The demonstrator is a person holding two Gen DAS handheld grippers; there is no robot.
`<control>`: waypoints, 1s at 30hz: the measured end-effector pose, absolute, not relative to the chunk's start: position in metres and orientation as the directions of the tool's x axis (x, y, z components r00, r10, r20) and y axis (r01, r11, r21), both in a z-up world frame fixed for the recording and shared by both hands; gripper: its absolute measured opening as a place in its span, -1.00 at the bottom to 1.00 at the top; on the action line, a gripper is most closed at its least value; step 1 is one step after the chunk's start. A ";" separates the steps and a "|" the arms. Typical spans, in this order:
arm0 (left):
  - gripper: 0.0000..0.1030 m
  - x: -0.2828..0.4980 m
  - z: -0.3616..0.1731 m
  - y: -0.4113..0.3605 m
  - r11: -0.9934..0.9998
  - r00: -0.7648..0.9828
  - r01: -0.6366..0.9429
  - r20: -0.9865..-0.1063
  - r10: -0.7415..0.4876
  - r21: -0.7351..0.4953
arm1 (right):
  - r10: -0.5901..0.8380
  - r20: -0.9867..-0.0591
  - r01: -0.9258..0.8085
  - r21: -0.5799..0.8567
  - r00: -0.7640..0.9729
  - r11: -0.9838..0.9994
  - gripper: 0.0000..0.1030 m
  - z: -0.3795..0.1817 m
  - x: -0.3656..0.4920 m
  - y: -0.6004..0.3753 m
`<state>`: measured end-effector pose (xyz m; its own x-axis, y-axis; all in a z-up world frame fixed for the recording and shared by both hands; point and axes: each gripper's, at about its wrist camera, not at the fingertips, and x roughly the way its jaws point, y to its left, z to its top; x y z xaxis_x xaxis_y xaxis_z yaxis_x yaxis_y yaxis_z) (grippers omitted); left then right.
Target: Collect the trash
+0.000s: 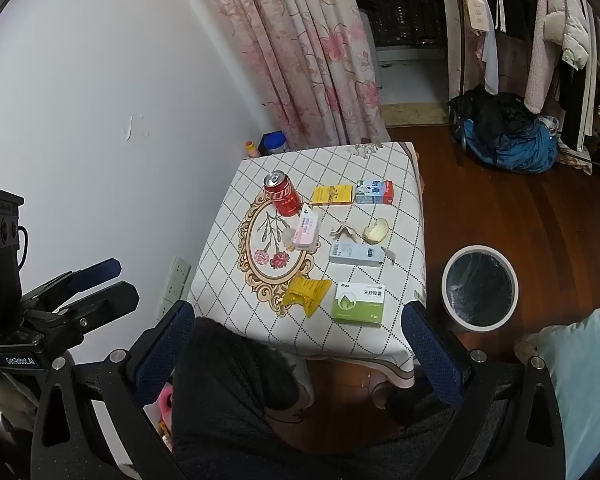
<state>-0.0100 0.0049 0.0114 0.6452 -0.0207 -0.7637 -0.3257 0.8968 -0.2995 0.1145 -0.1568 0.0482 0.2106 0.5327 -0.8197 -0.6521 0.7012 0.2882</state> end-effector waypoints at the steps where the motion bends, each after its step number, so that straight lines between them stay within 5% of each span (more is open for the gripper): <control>1: 1.00 -0.010 0.011 0.004 0.897 0.646 -0.326 -0.763 -0.021 -0.300 | 0.533 -0.819 -0.652 0.288 0.211 0.701 1.00 0.049 0.115 -0.157; 24: 1.00 -0.011 0.012 0.004 0.896 0.641 -0.333 -0.767 -0.014 -0.295 | 0.532 -0.821 -0.647 0.292 0.208 0.704 1.00 0.048 0.118 -0.157; 30: 1.00 0.008 -0.028 0.019 0.863 0.557 -0.490 -0.805 0.202 -0.123 | 0.467 -0.855 -0.562 0.278 0.224 0.779 1.00 -0.001 0.137 -0.151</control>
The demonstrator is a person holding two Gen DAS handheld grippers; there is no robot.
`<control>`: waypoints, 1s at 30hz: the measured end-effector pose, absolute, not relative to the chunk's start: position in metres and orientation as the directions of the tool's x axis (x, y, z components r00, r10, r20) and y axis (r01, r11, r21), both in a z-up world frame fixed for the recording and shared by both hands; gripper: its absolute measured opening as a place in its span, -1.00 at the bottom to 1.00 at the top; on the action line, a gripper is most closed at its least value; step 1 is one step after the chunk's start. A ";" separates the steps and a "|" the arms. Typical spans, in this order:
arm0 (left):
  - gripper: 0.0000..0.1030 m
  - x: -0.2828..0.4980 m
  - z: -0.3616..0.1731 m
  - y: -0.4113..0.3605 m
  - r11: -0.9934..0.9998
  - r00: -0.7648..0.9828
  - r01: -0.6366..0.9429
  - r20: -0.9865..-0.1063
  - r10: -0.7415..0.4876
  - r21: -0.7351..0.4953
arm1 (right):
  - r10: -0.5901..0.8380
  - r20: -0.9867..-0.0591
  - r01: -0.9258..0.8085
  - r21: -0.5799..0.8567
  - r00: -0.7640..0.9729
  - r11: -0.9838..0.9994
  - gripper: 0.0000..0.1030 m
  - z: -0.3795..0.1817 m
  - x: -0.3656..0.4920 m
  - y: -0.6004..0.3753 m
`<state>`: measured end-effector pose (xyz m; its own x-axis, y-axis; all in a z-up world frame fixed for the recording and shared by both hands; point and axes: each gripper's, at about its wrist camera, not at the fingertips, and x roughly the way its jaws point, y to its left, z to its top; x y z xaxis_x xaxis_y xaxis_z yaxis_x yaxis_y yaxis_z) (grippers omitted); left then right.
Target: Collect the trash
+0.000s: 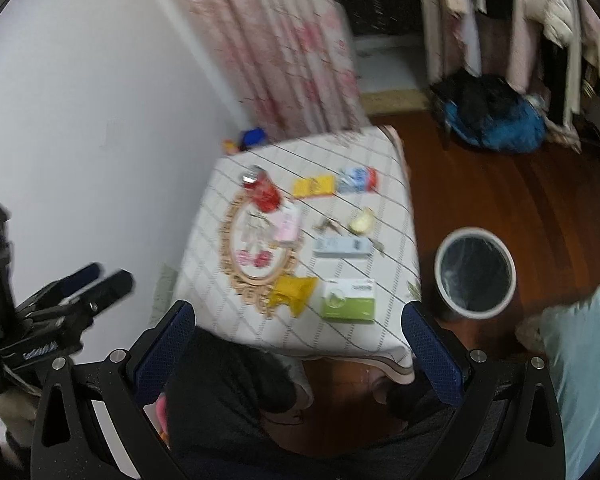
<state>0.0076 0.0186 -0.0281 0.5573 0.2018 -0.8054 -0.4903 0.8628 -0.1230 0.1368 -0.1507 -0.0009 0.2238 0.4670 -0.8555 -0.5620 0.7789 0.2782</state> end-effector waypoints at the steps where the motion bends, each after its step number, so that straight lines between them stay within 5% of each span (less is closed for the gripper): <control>1: 1.00 0.011 -0.039 0.023 0.850 0.532 -0.520 -0.810 0.246 -0.083 | 0.446 -0.867 -0.542 0.270 0.223 0.796 1.00 -0.016 0.141 -0.148; 5: 1.00 0.027 -0.107 0.049 0.792 0.386 -0.609 -0.860 0.334 0.035 | 0.332 -0.923 -0.452 0.216 0.194 0.865 1.00 -0.098 0.169 -0.135; 15: 1.00 0.045 -0.234 0.093 0.730 0.130 -0.670 -0.947 0.295 0.135 | 0.146 -0.988 -0.409 0.113 0.050 0.906 1.00 -0.269 0.205 -0.076; 20: 1.00 0.058 -0.260 0.093 0.737 0.095 -0.664 -0.963 0.251 0.127 | 0.091 -0.996 -0.426 0.088 -0.014 0.901 1.00 -0.304 0.207 -0.061; 22: 1.00 0.065 -0.263 0.090 0.752 0.092 -0.649 -0.968 0.232 0.118 | 0.084 -0.996 -0.434 0.078 -0.006 0.897 0.78 -0.307 0.208 -0.066; 30: 1.00 0.108 -0.271 0.070 0.814 0.159 -0.579 -0.985 0.065 -0.040 | 0.067 -0.998 -0.348 0.066 -0.010 0.935 0.78 -0.307 0.228 -0.118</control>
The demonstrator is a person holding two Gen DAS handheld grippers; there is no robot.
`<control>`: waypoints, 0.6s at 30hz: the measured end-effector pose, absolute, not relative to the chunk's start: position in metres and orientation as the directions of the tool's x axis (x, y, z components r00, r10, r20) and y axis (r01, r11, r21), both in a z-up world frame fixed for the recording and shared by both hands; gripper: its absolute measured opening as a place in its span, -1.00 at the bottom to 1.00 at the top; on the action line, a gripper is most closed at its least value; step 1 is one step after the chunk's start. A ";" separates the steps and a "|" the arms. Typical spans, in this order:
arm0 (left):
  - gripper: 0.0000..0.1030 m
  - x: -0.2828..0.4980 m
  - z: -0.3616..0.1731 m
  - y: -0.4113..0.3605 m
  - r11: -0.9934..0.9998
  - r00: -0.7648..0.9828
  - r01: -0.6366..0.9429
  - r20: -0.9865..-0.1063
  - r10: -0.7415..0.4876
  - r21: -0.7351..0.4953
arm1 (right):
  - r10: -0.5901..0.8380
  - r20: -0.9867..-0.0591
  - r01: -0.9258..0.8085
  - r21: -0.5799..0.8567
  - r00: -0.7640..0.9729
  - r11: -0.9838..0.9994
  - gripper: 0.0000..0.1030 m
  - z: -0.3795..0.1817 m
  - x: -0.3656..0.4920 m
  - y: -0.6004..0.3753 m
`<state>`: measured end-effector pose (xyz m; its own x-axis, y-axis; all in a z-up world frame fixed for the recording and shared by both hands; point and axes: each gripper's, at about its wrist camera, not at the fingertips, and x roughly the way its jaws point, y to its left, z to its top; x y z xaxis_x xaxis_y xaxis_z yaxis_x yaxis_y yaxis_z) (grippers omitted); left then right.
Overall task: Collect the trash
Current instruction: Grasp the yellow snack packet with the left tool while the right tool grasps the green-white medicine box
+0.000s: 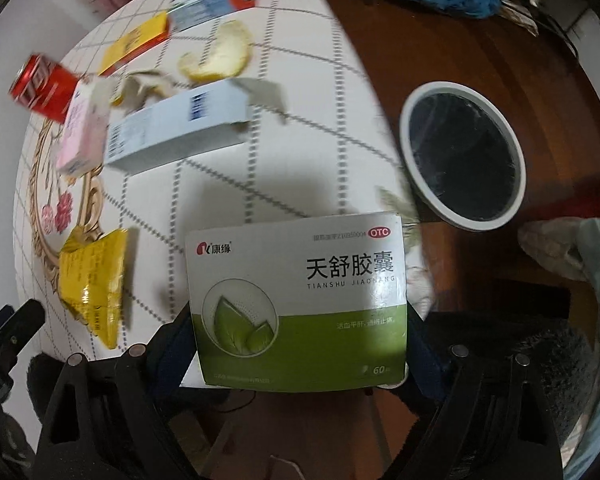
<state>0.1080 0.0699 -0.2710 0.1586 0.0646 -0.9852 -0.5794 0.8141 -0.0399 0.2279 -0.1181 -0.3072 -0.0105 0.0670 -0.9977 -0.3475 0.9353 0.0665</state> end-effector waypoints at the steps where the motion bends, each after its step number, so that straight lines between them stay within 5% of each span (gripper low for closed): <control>1: 1.00 0.115 -0.275 0.067 0.819 0.163 -0.571 -0.986 0.042 -0.059 | 0.065 -0.998 -0.345 0.064 -0.009 0.936 0.78 -0.307 0.230 -0.121; 7: 0.98 0.152 -0.302 0.049 0.861 0.135 -0.497 -0.990 -0.044 -0.106 | 0.072 -0.997 -0.334 0.074 -0.019 0.940 0.78 -0.310 0.236 -0.131; 8: 0.86 0.156 -0.305 0.046 0.868 0.135 -0.487 -0.990 -0.038 -0.100 | 0.073 -0.997 -0.333 0.075 -0.020 0.940 0.78 -0.311 0.237 -0.133; 10: 0.21 0.160 -0.309 0.045 0.873 0.130 -0.480 -0.991 -0.023 -0.083 | 0.072 -0.997 -0.336 0.075 -0.020 0.939 0.78 -0.311 0.238 -0.133; 18: 0.15 0.122 -0.300 0.068 0.829 0.141 -0.558 -0.988 0.067 -0.024 | 0.122 -0.991 -0.411 0.133 -0.054 0.902 0.78 -0.309 0.224 -0.099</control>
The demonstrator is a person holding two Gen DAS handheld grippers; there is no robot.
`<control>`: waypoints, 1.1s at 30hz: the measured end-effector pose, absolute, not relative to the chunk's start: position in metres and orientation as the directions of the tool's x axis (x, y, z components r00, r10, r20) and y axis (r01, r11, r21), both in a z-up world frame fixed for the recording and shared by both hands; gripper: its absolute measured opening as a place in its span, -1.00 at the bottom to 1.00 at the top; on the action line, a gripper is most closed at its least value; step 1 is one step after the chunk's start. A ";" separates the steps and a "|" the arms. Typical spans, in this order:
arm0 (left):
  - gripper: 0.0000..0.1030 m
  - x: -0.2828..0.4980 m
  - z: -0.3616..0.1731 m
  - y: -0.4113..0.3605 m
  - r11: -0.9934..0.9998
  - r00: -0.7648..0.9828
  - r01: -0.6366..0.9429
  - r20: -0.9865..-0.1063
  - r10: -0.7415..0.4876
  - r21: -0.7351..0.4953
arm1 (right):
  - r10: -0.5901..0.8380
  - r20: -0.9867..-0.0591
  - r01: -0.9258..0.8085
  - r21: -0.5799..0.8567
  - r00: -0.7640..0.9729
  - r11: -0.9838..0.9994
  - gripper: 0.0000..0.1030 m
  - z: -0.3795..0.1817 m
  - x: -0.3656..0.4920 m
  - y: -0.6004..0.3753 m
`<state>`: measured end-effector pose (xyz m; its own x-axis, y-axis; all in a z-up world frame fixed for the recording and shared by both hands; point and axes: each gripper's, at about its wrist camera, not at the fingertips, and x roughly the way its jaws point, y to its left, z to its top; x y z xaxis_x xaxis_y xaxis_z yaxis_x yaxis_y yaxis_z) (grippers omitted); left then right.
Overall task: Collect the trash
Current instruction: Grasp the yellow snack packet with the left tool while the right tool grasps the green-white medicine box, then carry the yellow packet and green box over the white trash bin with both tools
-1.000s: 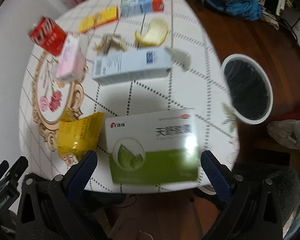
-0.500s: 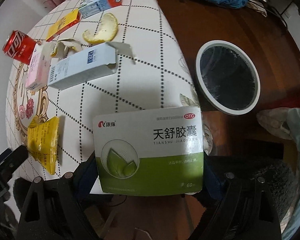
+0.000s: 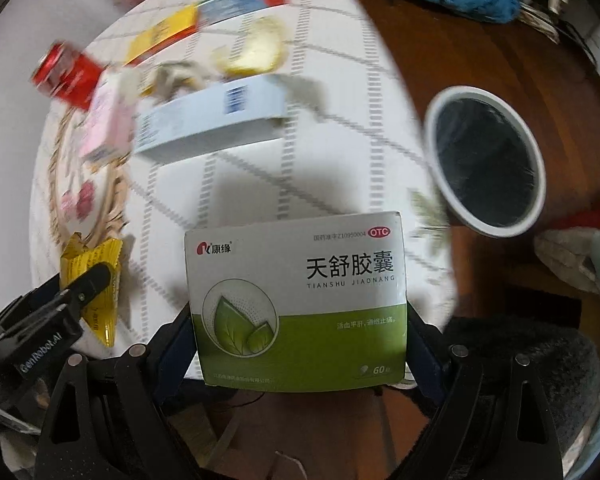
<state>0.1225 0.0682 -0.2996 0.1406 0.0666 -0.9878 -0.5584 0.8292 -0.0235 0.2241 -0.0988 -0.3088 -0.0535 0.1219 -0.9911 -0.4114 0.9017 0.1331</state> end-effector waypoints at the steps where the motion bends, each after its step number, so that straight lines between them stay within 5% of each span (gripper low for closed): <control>1: 0.15 0.115 -0.301 0.072 0.819 0.135 -0.573 -0.988 0.080 -0.012 | 0.118 -0.991 -0.431 0.134 -0.063 0.892 0.79 -0.311 0.221 -0.092; 19: 0.06 0.114 -0.313 0.075 0.810 0.154 -0.586 -0.979 0.134 0.019 | 0.047 -0.998 -0.493 0.059 -0.035 0.868 0.78 -0.323 0.208 -0.075; 33: 0.05 0.119 -0.236 0.040 0.843 0.278 -0.535 -0.931 0.236 0.053 | 0.149 -0.983 -0.459 0.083 0.109 0.885 0.76 -0.260 0.216 -0.104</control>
<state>0.1188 0.0401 -0.2362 0.2783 0.2357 -0.9311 -0.5351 0.8431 0.0535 0.2164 -0.1036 -0.2595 0.1094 0.1492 -0.9827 -0.4586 0.8847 0.0833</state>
